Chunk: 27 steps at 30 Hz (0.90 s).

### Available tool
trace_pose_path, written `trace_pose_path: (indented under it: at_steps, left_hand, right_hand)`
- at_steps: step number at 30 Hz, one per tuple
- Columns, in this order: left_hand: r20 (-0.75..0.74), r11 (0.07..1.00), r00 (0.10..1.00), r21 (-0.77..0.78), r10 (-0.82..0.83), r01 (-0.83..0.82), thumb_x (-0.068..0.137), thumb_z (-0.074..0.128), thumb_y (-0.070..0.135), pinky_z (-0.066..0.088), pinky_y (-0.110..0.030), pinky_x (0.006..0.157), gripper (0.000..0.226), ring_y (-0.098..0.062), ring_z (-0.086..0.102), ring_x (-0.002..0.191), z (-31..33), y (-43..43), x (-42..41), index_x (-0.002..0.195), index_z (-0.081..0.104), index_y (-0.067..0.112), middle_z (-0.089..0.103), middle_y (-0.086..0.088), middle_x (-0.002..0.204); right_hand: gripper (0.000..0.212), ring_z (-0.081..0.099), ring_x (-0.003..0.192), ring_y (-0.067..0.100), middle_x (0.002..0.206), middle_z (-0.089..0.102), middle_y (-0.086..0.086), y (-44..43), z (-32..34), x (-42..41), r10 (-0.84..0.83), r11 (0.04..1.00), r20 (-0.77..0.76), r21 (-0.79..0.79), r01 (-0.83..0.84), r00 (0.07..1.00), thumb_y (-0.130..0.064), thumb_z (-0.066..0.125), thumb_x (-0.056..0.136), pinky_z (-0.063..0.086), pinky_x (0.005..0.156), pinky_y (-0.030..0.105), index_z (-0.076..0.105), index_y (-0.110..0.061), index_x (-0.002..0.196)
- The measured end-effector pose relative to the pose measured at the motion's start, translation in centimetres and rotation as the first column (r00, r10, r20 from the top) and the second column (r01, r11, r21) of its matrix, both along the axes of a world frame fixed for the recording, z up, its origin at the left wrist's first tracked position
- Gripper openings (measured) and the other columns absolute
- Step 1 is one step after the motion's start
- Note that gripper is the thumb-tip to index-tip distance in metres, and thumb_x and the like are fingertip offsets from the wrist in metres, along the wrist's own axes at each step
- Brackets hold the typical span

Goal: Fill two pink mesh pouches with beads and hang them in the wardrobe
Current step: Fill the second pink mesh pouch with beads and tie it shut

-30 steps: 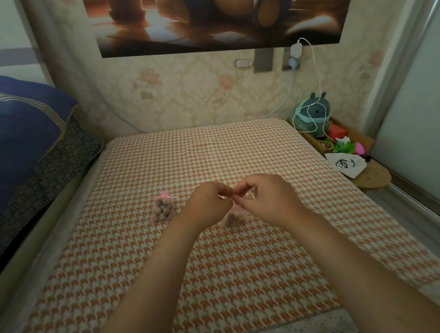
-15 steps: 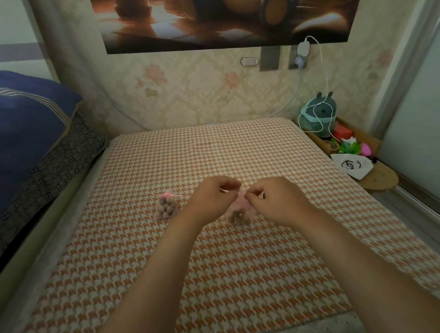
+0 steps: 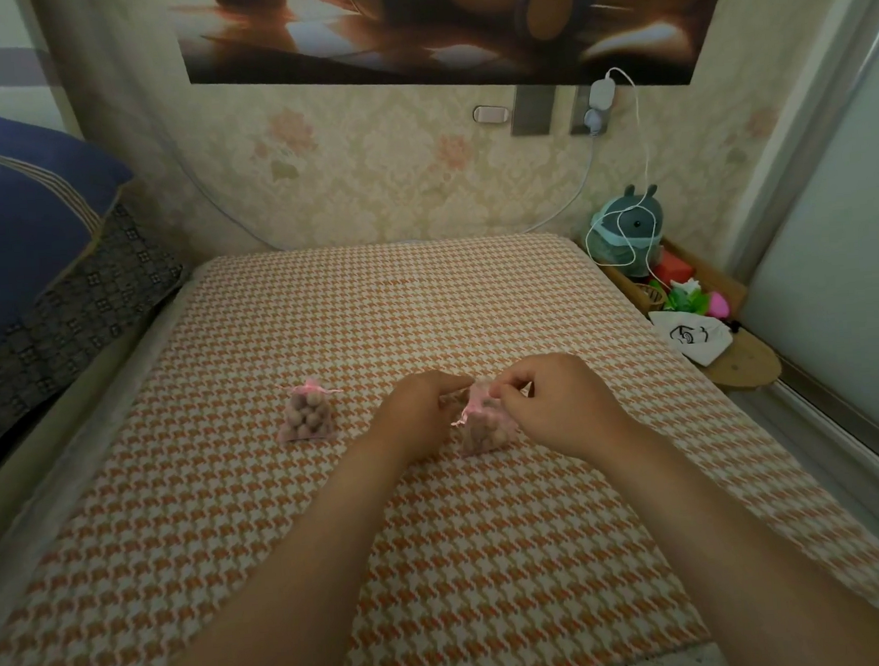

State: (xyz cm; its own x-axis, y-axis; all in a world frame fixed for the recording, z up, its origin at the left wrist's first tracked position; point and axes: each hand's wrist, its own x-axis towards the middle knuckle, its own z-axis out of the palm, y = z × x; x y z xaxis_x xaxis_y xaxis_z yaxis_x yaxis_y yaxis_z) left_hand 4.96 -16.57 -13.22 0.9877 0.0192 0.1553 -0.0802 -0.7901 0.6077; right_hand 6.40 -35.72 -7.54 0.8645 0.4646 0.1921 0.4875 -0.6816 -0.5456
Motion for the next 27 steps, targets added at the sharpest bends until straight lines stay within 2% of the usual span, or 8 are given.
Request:
trace_pose_path:
  at_steps: [2,4,7,9,14,20,23,27]
  left_hand:
    - [0.028,0.998,0.998,0.035,-0.051,0.05,0.092,0.052,0.005,0.047,-0.026,0.073,0.039,-0.016,0.062,0.089,-0.3,0.0,0.4,0.116,0.071,0.029,0.071,0.004,0.101]
    - [0.05,0.992,0.995,0.1,-0.087,0.081,0.089,0.051,0.002,0.051,-0.032,0.069,0.034,-0.012,0.057,0.072,-0.3,0.0,0.5,0.095,0.074,0.026,0.066,0.011,0.08]
    - [0.058,0.989,0.995,0.127,-0.077,0.07,0.086,0.054,-0.001,0.045,-0.031,0.063,0.024,-0.012,0.046,0.062,0.3,-0.2,0.5,0.077,0.07,0.016,0.052,0.013,0.065]
    - [0.043,0.996,0.999,0.086,-0.033,0.029,0.089,0.059,0.005,0.04,-0.027,0.063,0.021,-0.005,0.046,0.061,0.2,0.0,0.6,0.075,0.068,0.018,0.053,0.014,0.067]
    - [0.003,0.983,0.997,-0.167,0.079,-0.078,0.092,0.066,0.019,0.055,-0.026,0.07,0.019,-0.008,0.065,0.077,0.3,0.7,0.4,0.109,0.069,0.025,0.068,0.009,0.094]
    - [0.133,0.918,0.979,-0.386,0.156,-0.093,0.089,0.072,0.025,0.05,-0.009,0.068,0.011,-0.002,0.066,0.083,4.7,0.0,-0.9,0.1,0.072,0.021,0.072,0.009,0.091]
    - [0.164,0.934,0.982,-0.355,0.094,-0.03,0.089,0.072,0.027,0.051,-0.011,0.073,0.01,-0.001,0.065,0.087,5.9,-1.3,-2.0,0.098,0.073,0.024,0.071,0.013,0.094]
    - [0.117,0.992,0.993,-0.127,0.027,-0.012,0.09,0.068,0.033,0.051,-0.021,0.077,0.008,0.0,0.061,0.09,5.9,-2.7,-2.7,0.095,0.072,0.028,0.063,0.015,0.103]
  right_hand:
    - [0.024,0.07,0.069,0.024,0.081,0.077,-0.006,0.0,-0.1,0.2,-0.001,1.0,-0.003,-0.005,0.001,1.0,-0.03,0.059,0.094,0.06,0.063,0.049,0.079,-0.021,0.084]
    - [0.024,0.071,0.069,0.024,0.083,0.077,-0.006,0.1,-0.2,0.2,-0.005,1.0,-0.005,-0.015,0.005,1.0,-0.029,0.06,0.094,0.061,0.063,0.049,0.08,-0.021,0.085]
    - [0.024,0.071,0.072,0.022,0.085,0.077,-0.011,0.1,-0.1,0.2,-0.009,1.0,-0.003,-0.017,0.009,1.0,-0.029,0.06,0.095,0.061,0.066,0.047,0.08,-0.021,0.085]
    - [0.023,0.071,0.071,0.019,0.087,0.077,-0.013,0.1,0.0,0.1,-0.007,1.0,-0.002,-0.018,0.007,1.0,-0.029,0.06,0.096,0.061,0.067,0.046,0.081,-0.023,0.088]
    - [0.021,0.071,0.074,0.015,0.094,0.076,-0.014,0.2,0.2,-0.1,0.001,1.0,-0.011,-0.015,-0.001,1.0,-0.03,0.06,0.096,0.061,0.071,0.044,0.081,-0.029,0.096]
    - [0.024,0.072,0.075,0.017,0.09,0.069,-0.023,0.2,0.5,-0.6,0.012,0.999,-0.023,-0.031,-0.013,1.0,-0.026,0.057,0.098,0.061,0.07,0.042,0.08,-0.029,0.1]
    - [0.025,0.071,0.076,0.016,0.093,0.075,-0.015,0.1,0.7,-0.7,0.012,0.999,-0.034,-0.041,-0.013,0.999,-0.027,0.055,0.098,0.061,0.071,0.041,0.08,-0.03,0.103]
    - [0.025,0.067,0.064,0.022,0.077,0.074,-0.003,-0.3,0.9,-1.1,-0.004,0.999,-0.063,-0.054,0.001,0.998,-0.028,0.054,0.1,0.049,0.054,0.034,0.078,-0.026,0.093]
